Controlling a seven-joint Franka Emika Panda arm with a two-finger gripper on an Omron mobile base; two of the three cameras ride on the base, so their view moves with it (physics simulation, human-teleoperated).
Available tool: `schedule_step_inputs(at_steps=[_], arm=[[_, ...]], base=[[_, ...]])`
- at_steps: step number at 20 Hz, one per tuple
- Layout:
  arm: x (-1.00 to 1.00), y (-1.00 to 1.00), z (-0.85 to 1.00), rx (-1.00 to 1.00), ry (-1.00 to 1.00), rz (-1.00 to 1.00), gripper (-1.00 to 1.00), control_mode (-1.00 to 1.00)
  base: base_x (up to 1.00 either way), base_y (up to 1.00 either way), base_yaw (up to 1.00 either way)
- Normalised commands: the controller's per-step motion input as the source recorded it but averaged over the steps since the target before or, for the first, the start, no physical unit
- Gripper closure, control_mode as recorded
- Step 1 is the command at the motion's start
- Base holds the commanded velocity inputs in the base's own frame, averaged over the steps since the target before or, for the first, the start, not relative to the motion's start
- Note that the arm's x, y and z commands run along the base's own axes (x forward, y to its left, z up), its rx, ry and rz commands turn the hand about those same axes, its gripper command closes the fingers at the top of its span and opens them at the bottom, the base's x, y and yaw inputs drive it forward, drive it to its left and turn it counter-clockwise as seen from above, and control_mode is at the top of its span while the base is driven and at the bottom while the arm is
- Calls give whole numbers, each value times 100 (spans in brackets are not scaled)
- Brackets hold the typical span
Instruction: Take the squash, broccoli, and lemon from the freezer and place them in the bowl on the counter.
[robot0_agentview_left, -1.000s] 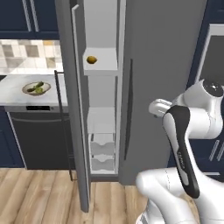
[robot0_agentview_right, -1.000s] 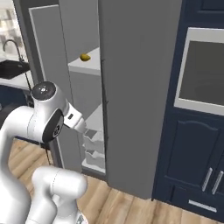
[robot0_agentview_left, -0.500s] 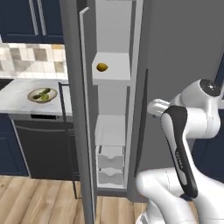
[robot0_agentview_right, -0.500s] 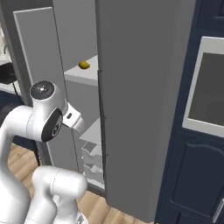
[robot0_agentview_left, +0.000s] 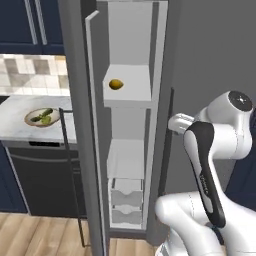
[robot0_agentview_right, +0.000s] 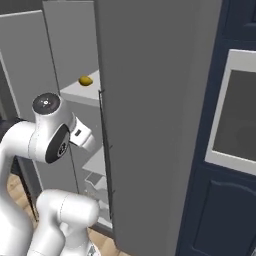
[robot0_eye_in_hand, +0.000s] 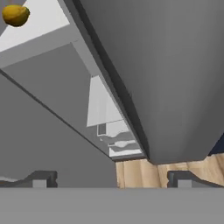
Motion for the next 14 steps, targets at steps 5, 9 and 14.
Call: schedule_step_inputs(at_steps=[5,9,14], arm=[[0,0,0,0,0,0,-100,100],[0,0,0,0,0,0,-100,100],[0,0,0,0,0,0,-100,100]], base=[[50,50,1],[46,74,0],[63,35,8]])
